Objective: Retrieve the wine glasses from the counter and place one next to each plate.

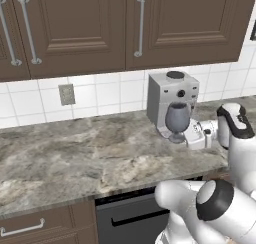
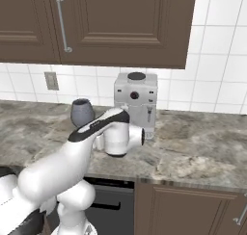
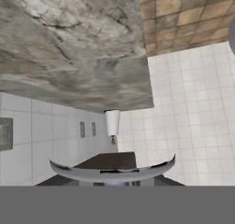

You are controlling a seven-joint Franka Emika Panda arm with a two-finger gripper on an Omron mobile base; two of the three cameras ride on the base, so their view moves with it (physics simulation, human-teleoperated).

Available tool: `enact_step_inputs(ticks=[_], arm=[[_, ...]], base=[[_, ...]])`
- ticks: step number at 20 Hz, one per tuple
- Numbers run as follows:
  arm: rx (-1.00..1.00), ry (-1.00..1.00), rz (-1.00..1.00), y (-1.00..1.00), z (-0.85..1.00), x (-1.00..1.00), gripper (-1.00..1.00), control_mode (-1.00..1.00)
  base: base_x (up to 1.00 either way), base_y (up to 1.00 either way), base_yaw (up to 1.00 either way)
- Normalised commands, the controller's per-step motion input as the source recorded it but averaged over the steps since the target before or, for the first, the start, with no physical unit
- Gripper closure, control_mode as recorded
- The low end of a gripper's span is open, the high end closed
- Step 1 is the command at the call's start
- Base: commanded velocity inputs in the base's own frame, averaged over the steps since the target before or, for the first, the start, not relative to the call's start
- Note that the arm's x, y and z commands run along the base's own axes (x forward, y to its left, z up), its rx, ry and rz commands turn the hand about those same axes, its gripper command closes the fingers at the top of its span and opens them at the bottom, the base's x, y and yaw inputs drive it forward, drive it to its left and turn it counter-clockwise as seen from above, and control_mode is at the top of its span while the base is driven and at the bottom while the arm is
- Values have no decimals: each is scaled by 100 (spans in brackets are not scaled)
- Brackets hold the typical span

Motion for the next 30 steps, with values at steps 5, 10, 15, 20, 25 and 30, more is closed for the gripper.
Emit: enact_step_inputs(ticks=[5, 10, 15, 20, 25, 30], arm=[[0, 0, -1, 0, 64, -82, 100, -100], [0, -2, 0, 0, 56, -72, 100, -100], [0, -4, 0, 0, 61, -79, 100, -100], [0, -7, 0, 0, 66, -71, 100, 100], [0, 0, 0, 0, 0, 0, 100, 100], [0, 0, 0, 0, 0, 0, 100, 100]], base=[[0, 0, 0], [0, 0, 0], [0, 0, 0], [-18, 0, 0], [-86, 0, 0], [-77, 24, 5]])
